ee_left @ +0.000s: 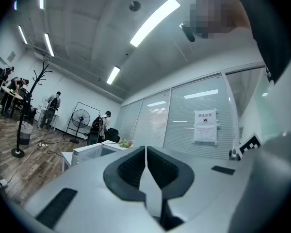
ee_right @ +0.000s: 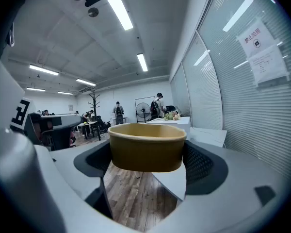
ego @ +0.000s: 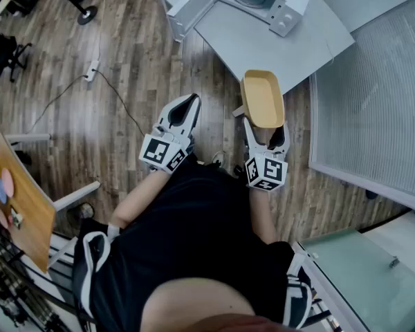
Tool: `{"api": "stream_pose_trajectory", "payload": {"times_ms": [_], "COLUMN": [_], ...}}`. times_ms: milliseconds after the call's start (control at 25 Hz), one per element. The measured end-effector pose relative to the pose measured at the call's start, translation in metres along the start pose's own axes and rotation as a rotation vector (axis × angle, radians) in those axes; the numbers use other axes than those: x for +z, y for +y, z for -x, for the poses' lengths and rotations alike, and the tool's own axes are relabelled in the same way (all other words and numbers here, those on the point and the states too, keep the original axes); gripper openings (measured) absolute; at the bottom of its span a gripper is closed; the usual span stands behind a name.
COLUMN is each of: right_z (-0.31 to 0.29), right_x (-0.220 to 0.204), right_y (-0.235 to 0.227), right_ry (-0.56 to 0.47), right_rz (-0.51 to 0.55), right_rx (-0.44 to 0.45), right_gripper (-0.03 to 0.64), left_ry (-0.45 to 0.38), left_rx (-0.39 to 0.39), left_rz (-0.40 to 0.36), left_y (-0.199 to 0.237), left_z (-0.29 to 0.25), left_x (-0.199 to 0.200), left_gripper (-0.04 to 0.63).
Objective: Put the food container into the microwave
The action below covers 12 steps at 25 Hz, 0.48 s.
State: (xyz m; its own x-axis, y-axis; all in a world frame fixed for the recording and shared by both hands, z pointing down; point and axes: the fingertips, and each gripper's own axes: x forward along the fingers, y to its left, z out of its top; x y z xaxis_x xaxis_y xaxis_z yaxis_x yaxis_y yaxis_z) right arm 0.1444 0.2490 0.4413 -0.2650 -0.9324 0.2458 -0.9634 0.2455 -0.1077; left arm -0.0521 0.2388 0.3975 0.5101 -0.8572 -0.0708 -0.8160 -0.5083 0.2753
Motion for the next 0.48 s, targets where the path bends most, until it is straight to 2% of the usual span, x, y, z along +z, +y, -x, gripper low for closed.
{"api": "stream_pose_trajectory", "payload": {"times_ms": [480], "right_z": [-0.006], "right_x": [-0.001], "right_y": [0.014], "right_ry": [-0.010], "right_rz": [0.000], "right_rx": [-0.006], "right_gripper": [0.479], "left_ry": [-0.008], "left_rx": [-0.013], "left_rz": [0.005], "left_y": [0.013], "left_z": [0.008], "left_x": [0.001], "left_gripper": [0.031]}}
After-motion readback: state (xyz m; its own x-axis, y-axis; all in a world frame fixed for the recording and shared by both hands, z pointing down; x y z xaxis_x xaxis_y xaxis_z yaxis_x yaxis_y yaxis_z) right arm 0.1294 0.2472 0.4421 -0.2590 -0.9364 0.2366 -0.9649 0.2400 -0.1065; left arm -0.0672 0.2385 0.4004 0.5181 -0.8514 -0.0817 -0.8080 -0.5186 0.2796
